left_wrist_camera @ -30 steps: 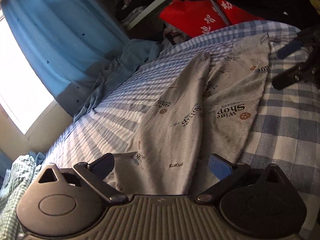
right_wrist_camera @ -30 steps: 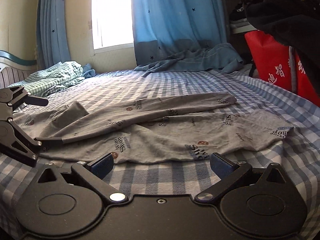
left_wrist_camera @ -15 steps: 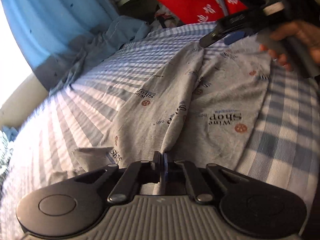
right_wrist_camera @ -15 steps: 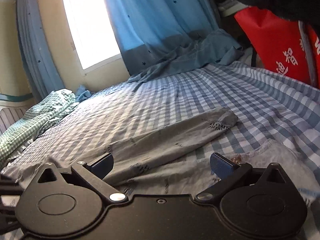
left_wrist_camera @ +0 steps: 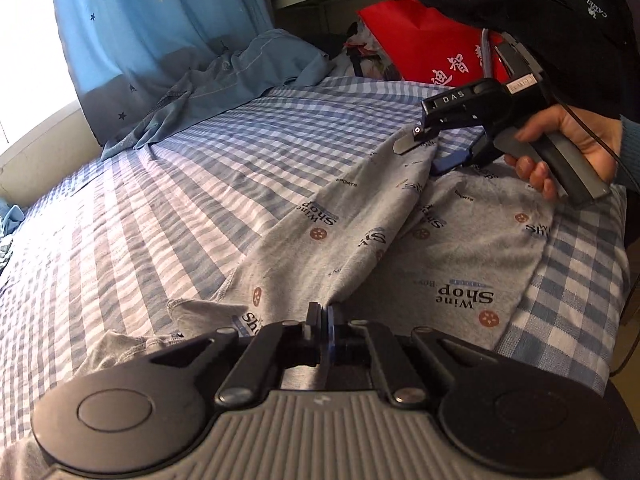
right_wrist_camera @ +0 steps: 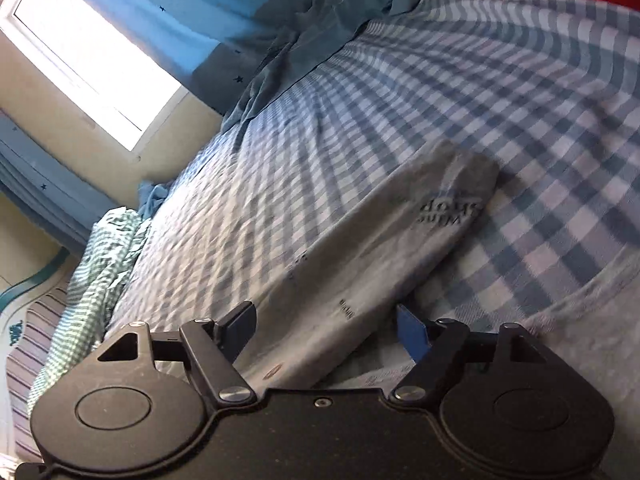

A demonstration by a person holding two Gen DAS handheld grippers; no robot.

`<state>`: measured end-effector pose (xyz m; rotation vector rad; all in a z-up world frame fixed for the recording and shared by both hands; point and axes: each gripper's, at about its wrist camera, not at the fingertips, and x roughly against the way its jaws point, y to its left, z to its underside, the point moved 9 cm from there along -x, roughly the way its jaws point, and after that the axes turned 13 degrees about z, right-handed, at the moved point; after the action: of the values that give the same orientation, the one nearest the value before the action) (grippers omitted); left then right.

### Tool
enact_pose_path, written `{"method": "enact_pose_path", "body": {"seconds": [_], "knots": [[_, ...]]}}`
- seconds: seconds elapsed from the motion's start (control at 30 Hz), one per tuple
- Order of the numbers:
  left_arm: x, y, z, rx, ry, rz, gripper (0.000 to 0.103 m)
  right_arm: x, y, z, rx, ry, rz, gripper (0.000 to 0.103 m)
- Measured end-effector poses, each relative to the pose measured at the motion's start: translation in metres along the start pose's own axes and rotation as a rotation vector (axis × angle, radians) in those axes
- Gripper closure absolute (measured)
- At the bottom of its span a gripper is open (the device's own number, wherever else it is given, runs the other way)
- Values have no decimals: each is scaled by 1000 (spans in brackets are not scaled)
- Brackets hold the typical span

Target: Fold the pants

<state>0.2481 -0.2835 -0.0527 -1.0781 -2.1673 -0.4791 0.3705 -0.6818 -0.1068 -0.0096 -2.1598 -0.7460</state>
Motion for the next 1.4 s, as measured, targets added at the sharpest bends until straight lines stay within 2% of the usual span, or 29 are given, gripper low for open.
{"method": "enact_pose_path", "body": {"seconds": [0.13, 0.27, 0.33, 0.4, 0.5, 0.63, 0.73, 0.8, 0.83, 0.9, 0.93, 1.07, 1.1, 1.13, 1.17, 1.2, 1.33, 1.4], "knots": [[3, 4, -6, 20, -9, 4, 100, -3, 9, 2, -65, 34, -38, 28], [10, 7, -12, 4, -17, -18, 100, -10, 6, -13, -89, -43, 44, 51], [14, 9, -15, 0, -20, -27, 100, -14, -4, -22, -145, -86, 84, 65], [18, 12, -17, -2, -25, -37, 102, -17, -19, -28, -211, -119, 113, 84], [22, 16, -18, -6, -33, -56, 103, -17, -28, -36, -230, -148, 156, 100], [25, 16, -18, 16, -46, -48, 103, -2, -10, -52, -156, -188, 146, 102], [20, 4, -11, 36, -46, 52, 102, 19, 14, -69, -74, -224, 140, 102], [12, -5, -2, 43, -35, 83, 94, 33, 28, -75, -31, -237, 138, 102], [9, -8, 3, 37, -29, 73, 77, 40, 34, -78, -11, -242, 138, 102], [4, -15, 12, 0, -23, 39, 53, 53, 44, -83, 23, -251, 139, 102], [2, -20, 15, -31, -25, 25, 50, 58, 48, -84, 36, -255, 140, 102], [-8, -36, 29, -154, 22, -36, 50, 73, 56, -88, 60, -265, 131, 102], [-12, -37, 31, -174, 41, -61, 52, 76, 58, -88, 65, -268, 129, 102], [-15, -38, 34, -187, 66, -81, 64, 78, 59, -88, 68, -270, 129, 102], [-16, -37, 35, -192, 80, -98, 77, 80, 60, -89, 69, -272, 127, 102], [-17, -34, 36, -189, 86, -118, 100, 82, 61, -88, 69, -275, 122, 102], [-3, -28, 28, -115, 25, -100, 102, 97, 63, -88, 105, -301, 113, 102], [6, -31, 25, -136, 4, -92, 102, 114, 63, -85, 158, -342, 100, 102]]}}
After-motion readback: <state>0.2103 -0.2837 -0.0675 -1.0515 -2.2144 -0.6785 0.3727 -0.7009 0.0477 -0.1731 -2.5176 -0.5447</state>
